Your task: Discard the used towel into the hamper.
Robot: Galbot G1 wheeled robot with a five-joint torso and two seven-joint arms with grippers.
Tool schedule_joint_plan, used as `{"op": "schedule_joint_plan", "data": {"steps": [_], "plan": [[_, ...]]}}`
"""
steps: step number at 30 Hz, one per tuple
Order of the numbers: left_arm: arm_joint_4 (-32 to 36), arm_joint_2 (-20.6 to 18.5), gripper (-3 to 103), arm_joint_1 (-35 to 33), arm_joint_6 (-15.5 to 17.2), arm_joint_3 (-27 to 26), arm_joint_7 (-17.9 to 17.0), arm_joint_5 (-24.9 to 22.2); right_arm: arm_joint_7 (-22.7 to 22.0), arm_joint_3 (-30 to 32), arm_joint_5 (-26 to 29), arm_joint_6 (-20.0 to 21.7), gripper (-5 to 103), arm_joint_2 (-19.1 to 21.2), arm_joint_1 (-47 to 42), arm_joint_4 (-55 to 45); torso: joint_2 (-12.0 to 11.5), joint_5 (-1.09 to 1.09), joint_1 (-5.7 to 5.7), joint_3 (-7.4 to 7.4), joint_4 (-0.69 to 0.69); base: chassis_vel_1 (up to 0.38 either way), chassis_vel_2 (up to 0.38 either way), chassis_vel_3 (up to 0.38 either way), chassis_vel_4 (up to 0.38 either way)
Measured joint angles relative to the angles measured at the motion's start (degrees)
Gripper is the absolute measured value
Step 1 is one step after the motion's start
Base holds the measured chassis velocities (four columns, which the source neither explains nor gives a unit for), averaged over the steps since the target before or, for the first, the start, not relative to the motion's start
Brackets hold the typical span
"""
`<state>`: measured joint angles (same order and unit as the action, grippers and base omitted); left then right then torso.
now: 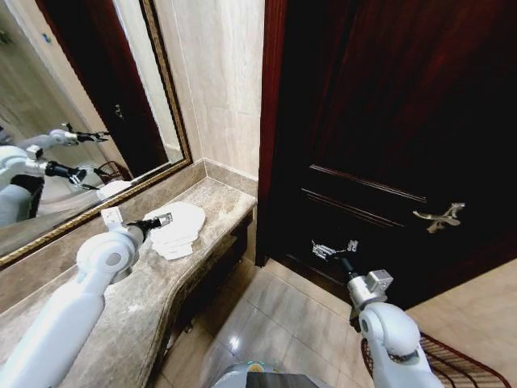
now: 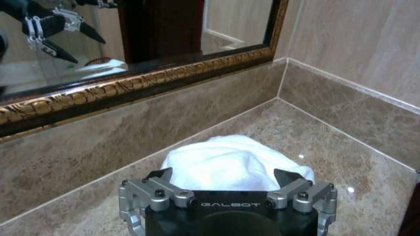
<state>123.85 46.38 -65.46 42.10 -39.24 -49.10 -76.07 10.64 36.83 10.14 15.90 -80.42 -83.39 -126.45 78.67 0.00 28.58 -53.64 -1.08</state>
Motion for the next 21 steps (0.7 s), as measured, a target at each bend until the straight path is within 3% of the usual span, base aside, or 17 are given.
{"op": "schedule_joint_plan", "data": {"steps": [4, 6, 7, 10, 16, 21], "plan": [[2.5, 0.5, 100, -1.1, 0.0, -0.6, -2.4, -1.2, 0.0, 0.1, 0.0, 0.0, 100, 0.0, -0.2, 0.1, 0.9, 0.0, 0.39, -0.48, 0.01, 0.0, 0.0, 0.0, 0.0], [3.6, 0.6, 100, -0.6, 0.0, -0.2, -7.8, -5.5, 0.0, 0.0, -0.1, 0.0, 100, 0.0, -0.2, 0.3, 1.1, 0.01, 0.46, -0.58, 0.01, 0.0, 0.0, 0.0, 0.0], [3.6, 0.6, 100, -0.6, 0.0, -0.2, -7.8, -5.5, 0.0, 0.0, -0.1, 0.0, 100, 0.0, -0.2, 0.3, 1.1, 0.01, 0.46, -0.58, 0.01, 0.0, 0.0, 0.0, 0.0], [3.5, 0.7, 100, 0.4, 0.0, 0.6, -13.9, -9.5, 0.0, -0.5, -0.3, 0.0, 100, -0.2, -0.1, 0.4, 1.1, 0.01, 0.47, -0.59, -0.01, 0.0, 0.0, 0.0, 0.0], [1.2, 0.7, 100, -0.1, 0.0, 0.6, -15.0, -9.4, 0.1, -0.7, -0.5, 0.0, 100, -0.2, -0.1, 0.4, 0.9, 0.0, 0.42, -0.53, 0.0, 0.0, 0.0, 0.0, 0.0], [-2.9, 0.0, 100, 1.0, 0.0, 1.5, -13.1, -8.7, 0.0, -0.9, -0.5, 0.1, 100, -0.2, 0.0, 0.4, 0.8, 0.0, 0.34, -0.45, 0.0, 0.0, 0.0, 0.0, 0.0]]}}
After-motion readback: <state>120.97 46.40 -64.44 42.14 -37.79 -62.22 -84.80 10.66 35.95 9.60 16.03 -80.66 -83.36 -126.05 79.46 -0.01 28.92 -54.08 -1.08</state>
